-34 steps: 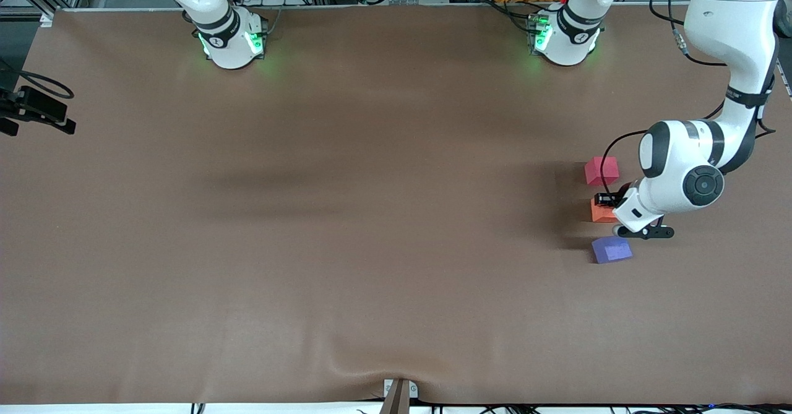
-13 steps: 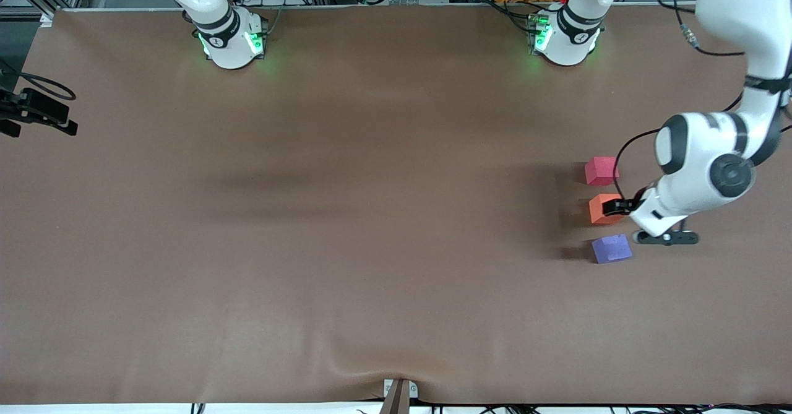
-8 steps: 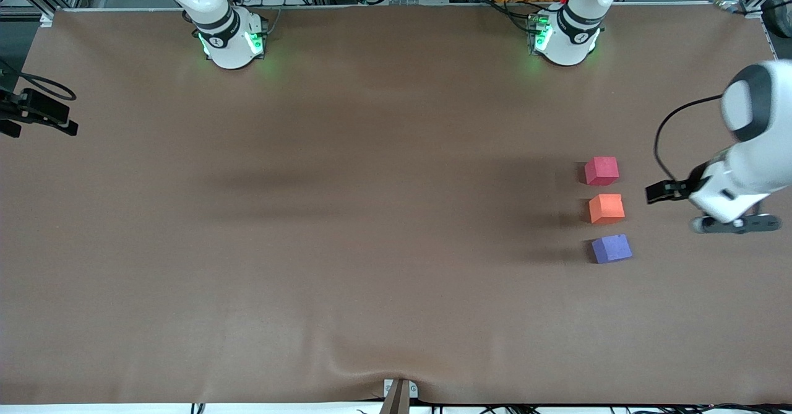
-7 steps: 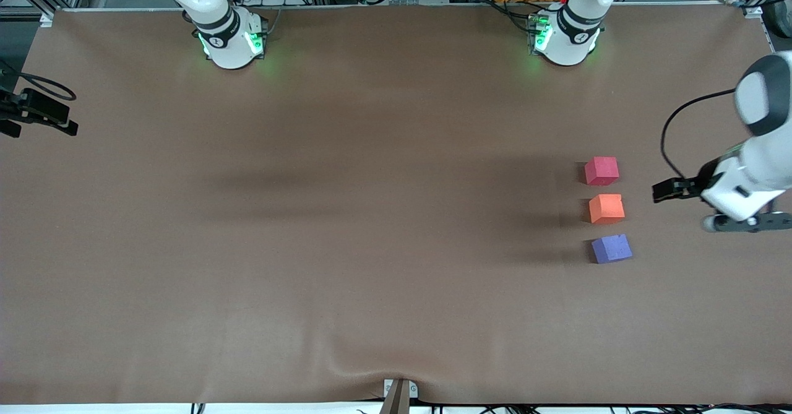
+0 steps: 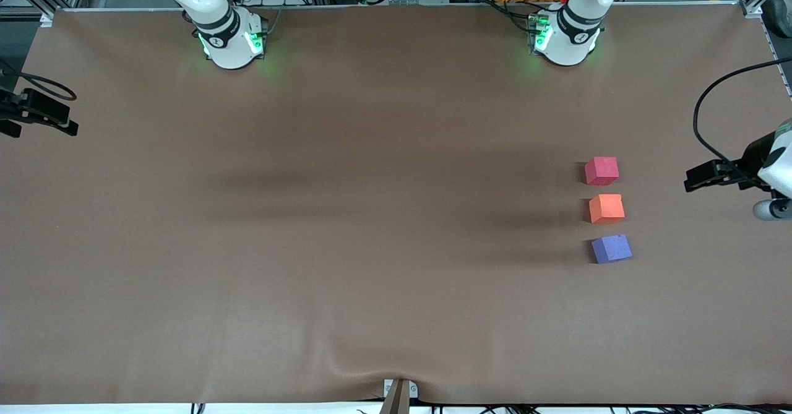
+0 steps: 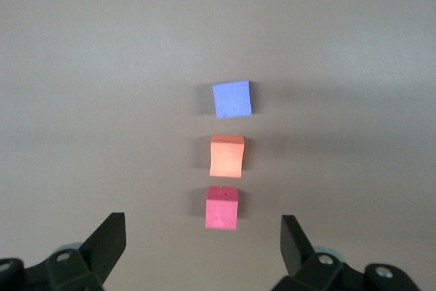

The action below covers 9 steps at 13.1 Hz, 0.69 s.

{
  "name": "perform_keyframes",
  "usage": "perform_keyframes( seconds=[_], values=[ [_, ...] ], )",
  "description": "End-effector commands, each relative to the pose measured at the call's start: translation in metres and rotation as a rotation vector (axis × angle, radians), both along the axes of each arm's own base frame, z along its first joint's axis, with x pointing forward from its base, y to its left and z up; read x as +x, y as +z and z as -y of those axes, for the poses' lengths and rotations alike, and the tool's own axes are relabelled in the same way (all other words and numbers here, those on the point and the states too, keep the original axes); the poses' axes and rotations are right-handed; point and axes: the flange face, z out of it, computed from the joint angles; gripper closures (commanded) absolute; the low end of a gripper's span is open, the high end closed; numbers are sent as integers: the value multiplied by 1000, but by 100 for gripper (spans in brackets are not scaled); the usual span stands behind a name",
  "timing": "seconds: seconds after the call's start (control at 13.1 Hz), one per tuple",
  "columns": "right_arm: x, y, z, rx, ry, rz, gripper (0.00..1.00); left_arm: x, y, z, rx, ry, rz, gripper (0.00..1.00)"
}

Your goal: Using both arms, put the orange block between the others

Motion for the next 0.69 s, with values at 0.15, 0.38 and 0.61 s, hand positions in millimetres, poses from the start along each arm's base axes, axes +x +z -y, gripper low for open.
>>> perform_keyframes(
  seconds=[0.15, 0.38, 0.61],
  values=[
    [1, 2, -2, 12, -12, 7, 0, 7, 29, -10, -6, 28, 39, 0],
    [1, 2, -3, 12, -10, 7, 0, -4, 49, -5, -8, 23, 57, 0],
    [1, 2, -3, 12, -9, 7, 0, -13, 60, 3, -23, 12, 48, 0]
  ],
)
